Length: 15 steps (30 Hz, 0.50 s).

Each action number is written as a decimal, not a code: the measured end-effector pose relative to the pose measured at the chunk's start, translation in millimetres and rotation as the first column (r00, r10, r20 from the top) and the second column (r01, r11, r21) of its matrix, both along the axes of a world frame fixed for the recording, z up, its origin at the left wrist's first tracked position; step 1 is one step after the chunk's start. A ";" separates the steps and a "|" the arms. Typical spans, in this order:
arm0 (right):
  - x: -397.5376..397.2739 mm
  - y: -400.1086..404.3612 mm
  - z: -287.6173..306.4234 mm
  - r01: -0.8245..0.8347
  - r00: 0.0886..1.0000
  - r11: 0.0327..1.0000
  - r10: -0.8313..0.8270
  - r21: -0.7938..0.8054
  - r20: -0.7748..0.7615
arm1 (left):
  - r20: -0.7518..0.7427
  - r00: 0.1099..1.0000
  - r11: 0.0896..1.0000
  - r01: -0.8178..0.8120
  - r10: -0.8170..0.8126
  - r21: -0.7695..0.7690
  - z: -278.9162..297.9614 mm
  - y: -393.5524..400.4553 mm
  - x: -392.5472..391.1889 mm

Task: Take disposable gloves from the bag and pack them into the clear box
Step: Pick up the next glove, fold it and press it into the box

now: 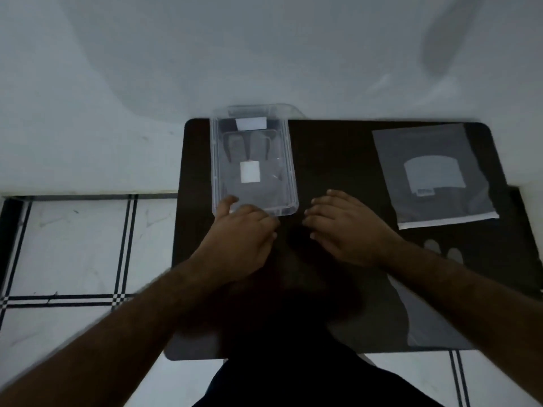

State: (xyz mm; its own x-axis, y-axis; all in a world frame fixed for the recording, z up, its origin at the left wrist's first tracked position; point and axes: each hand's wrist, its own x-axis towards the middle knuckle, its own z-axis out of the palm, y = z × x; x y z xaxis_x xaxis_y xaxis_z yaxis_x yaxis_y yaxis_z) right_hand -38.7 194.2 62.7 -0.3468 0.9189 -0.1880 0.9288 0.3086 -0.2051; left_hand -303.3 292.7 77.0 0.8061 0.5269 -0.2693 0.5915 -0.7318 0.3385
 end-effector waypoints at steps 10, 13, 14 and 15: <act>88.1 -177.1 -22.4 0.095 0.995 0.987 -0.098 -0.132 -0.021 | 0.010 1.000 0.999 0.021 -0.020 -0.028 -28.0 -139.7 87.2; 122.2 -225.7 -34.6 0.131 0.991 0.969 -0.132 -0.210 0.010 | 0.019 1.000 1.000 0.012 -0.011 -0.027 -49.6 -179.5 117.1; 132.6 -241.6 -39.1 0.136 0.991 0.963 -0.136 -0.235 0.017 | 0.013 1.000 0.999 0.014 -0.014 -0.034 -56.6 -192.1 126.9; 142.4 -257.3 -43.5 0.141 0.990 0.955 -0.139 -0.260 0.027 | 0.007 1.000 0.999 0.021 -0.021 -0.048 -61.7 -204.2 136.8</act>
